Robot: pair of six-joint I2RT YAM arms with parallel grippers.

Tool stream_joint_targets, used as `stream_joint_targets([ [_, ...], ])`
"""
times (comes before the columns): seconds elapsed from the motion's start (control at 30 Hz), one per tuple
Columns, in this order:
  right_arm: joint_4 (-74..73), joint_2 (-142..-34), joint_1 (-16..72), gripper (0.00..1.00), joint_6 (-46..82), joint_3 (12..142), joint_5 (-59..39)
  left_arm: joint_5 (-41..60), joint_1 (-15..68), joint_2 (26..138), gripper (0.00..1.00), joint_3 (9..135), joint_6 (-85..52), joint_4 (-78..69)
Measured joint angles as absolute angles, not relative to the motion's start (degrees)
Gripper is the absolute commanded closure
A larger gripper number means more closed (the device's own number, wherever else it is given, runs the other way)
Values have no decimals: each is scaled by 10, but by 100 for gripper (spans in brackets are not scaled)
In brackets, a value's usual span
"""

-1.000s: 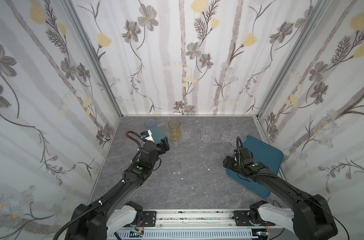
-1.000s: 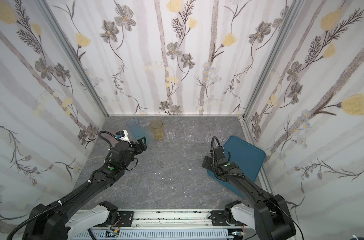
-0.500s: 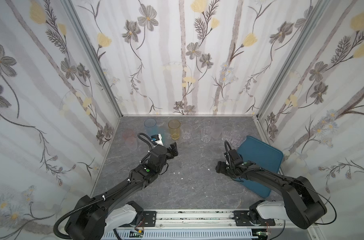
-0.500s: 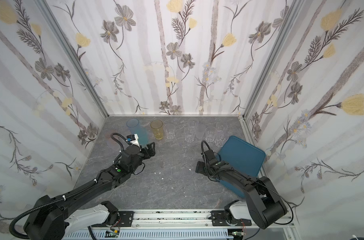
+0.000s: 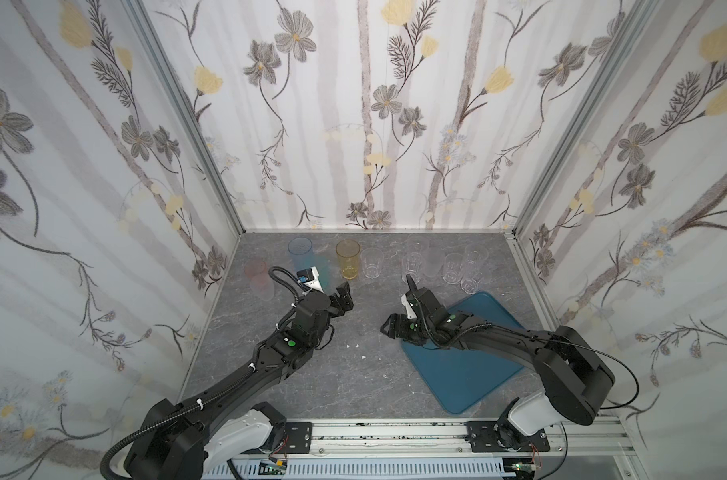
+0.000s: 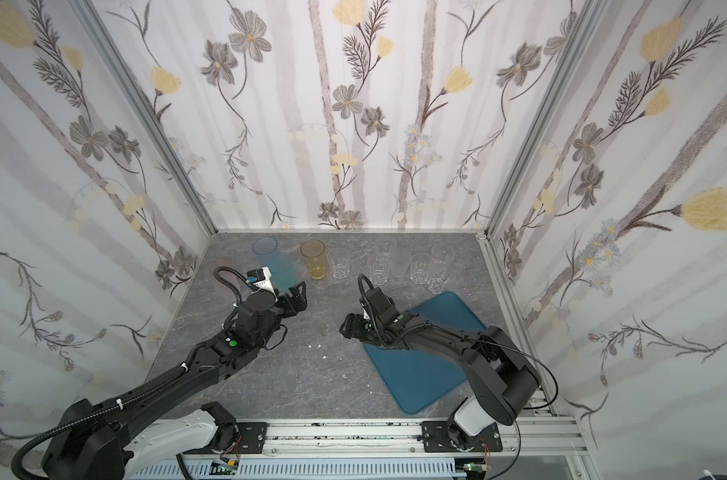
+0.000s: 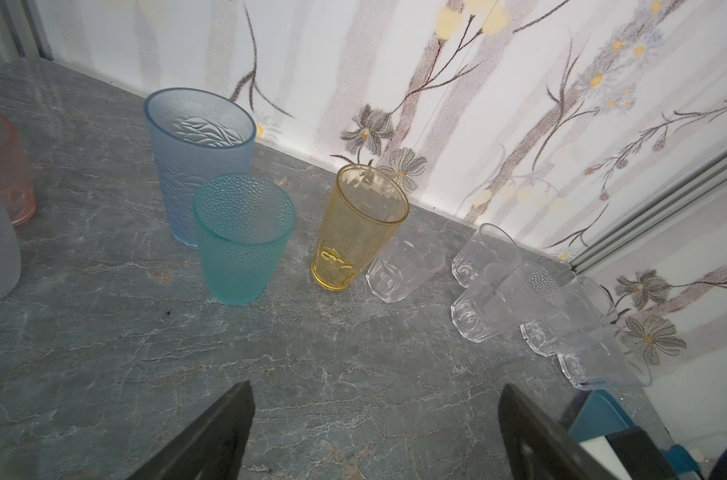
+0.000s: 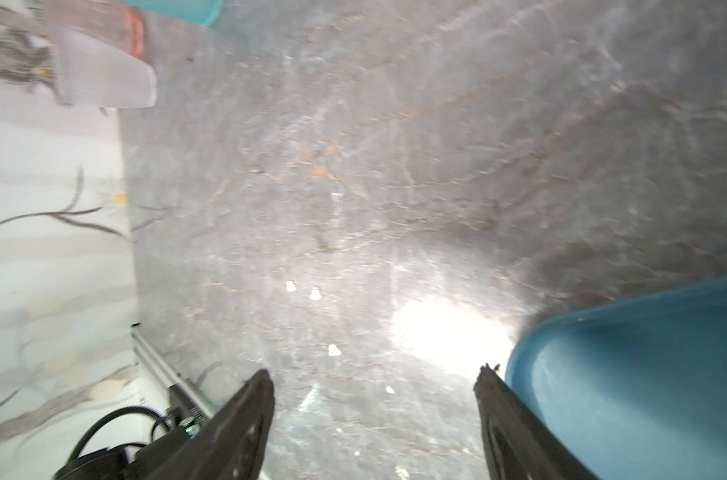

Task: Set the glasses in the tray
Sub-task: 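Drag the teal tray toward table centre with right gripper while left arm reaches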

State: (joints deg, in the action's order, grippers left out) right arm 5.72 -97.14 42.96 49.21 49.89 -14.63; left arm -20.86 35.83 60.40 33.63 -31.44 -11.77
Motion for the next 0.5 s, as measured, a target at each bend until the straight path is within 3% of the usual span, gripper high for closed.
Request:
stream_joint_targets([
  [0.37,274,-893,435,24,334,514,-4,-207,358,618,4,322,-298,-103],
  [0.5,289,-898,470,35,334,491,-9,-196,359,632,4,326,-300,-103],
])
